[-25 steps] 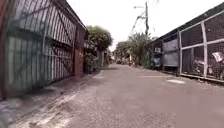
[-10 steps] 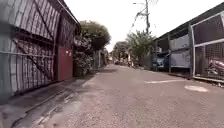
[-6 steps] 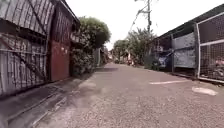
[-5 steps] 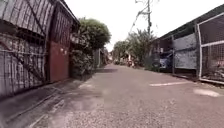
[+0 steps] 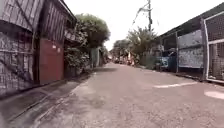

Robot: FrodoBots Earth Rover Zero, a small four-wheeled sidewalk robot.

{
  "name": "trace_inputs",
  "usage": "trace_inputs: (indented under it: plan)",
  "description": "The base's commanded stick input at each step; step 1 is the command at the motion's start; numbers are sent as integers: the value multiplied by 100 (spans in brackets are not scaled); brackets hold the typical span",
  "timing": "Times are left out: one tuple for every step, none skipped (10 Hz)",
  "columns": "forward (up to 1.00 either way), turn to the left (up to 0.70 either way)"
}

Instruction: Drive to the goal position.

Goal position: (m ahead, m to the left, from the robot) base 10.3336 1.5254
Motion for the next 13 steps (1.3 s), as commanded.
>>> trace_inputs:
  plan:
    - [70,0]
    - [70,0]
    - [70,0]
    - [70,0]
    - [70,0]
    - [70,0]
    - [70,0]
    - [70,0]
    - [70,0]
    - [70,0]
    - [70,0]
    - [70,0]
    - [70,0]
